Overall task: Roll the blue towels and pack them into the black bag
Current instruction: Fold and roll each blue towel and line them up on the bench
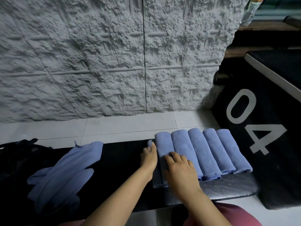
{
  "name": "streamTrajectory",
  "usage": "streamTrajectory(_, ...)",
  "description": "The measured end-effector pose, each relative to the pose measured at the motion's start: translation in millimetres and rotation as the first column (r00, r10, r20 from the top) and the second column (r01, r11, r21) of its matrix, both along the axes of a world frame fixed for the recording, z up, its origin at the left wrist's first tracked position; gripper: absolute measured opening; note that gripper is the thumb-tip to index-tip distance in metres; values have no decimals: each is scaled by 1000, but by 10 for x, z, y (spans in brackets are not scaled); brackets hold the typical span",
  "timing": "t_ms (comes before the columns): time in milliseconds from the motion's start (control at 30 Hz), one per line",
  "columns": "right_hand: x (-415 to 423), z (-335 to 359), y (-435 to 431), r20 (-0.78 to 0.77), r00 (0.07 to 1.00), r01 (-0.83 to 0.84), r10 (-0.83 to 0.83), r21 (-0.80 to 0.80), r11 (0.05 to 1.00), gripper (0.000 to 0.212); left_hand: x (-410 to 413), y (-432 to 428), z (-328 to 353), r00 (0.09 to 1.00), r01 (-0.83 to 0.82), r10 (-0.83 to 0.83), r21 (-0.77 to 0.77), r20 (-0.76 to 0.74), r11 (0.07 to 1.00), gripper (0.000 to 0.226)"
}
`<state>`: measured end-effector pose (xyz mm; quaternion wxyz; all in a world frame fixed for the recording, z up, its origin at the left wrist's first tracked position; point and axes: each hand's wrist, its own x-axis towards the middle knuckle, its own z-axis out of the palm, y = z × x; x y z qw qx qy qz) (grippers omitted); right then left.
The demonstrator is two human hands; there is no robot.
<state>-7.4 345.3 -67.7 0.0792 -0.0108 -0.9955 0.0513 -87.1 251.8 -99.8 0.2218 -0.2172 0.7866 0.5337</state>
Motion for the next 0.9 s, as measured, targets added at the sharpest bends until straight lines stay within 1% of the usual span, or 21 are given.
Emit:
streamTrajectory(33, -7, -11, 2, -9, 1000, -4, 4, 4, 1000, 44, 73, -27, -1, 999, 44, -45, 119, 13, 992, 58)
streamTrajectory(67, -7, -21, 4, -11, 1000, -2, 2, 11, 1000, 43, 122, -63, 30, 996, 85, -89, 190, 10, 978, 54)
streamTrajectory(100, -6, -30, 5, -11, 1000, 4, -3, 17, 1000, 42, 140, -128, 59, 991, 130, -130, 224, -13, 966, 47)
streamTrajectory(133, -6, -27, 2, -7, 1000, 13, -13, 12, 1000, 40, 123, -226, 71, 983, 181, -175, 191, -47, 965, 41)
streamTrajectory(167, -7, -24, -2, -14, 1000, 22, -22, -1, 1000, 38, 98, -358, 66, 969, 234, -224, 102, -99, 967, 37)
streamTrajectory(200, -13, -15, -9, -31, 999, 30, -30, -19, 999, 37, 65, -528, 56, 946, 275, -282, -66, -157, 959, 36)
streamTrajectory(233, -22, -6, -17, -62, 998, 30, -32, -36, 999, 37, 33, -735, 50, 916, 290, -351, -284, -194, 914, 38)
streamTrajectory(267, -35, 1, -32, -96, 995, 20, -25, -53, 998, 39, 2, -979, 52, 887, 277, -422, -513, -190, 812, 42)
streamTrajectory(300, -56, 6, -48, -126, 992, -1, -8, -74, 997, 42, -12, -1244, 55, 867, 232, -469, -699, -166, 676, 48)
streamTrajectory(333, -78, 16, -74, -151, 988, -28, 13, -97, 995, 44, -29, -1528, 37, 864, 168, -482, -821, -143, 545, 54)
streamTrajectory(367, -98, 15, -103, -167, 985, -55, 35, -118, 991, 45, -37, -1806, 24, 879, 88, -454, -886, -146, 456, 59)
streamTrajectory(433, -123, -3, -171, -192, 978, -113, 85, -139, 984, 46, -69, -2318, -42, 935, -77, -284, -903, -213, 424, 62)
streamTrajectory(467, -130, -20, -210, -201, 972, -150, 119, -145, 978, 46, -78, -2562, -83, 969, -100, -161, -896, -185, 433, 59)
streamTrajectory(500, -135, -45, -245, -208, 965, -189, 157, -148, 971, 43, -82, -2770, -107, 993, -91, -19, -880, -113, 467, 57)
streamTrajectory(533, -136, -68, -278, -210, 959, -226, 192, -149, 963, 37, -89, -2940, -142, 994, -71, 112, -847, -14, 526, 57)
streamTrajectory(567, -133, -84, -312, -205, 953, -255, 221, -155, 955, 30, -85, -3070, -150, 982, -34, 167, -801, 83, 598, 57)
streamTrajectory(600, -136, -100, -348, -193, 951, -276, 243, -165, 947, 30, -70, -3152, -141, 979, -19, 161, -733, 124, 680, 52)
streamTrajectory(633, -142, -133, -370, -181, 948, -294, 263, -173, 940, 30, -61, -3182, -123, 989, -34, 122, -667, 86, 745, 42)
streamTrajectory(700, -152, -202, -397, -132, 947, -314, 292, -203, 927, 31, -40, -3117, -67, 993, -106, 61, -533, -101, 839, 20)
streamTrajectory(800, -125, -215, -415, -60, 941, -336, 332, -258, 906, 40, -28, -2888, 68, 968, -92, -15, -409, -250, 908, 31)
streamTrajectory(900, -96, -78, -454, -51, 935, -348, 351, -323, 880, 40, -12, -2683, 274, 914, 50, -199, -389, -353, 920, 30)
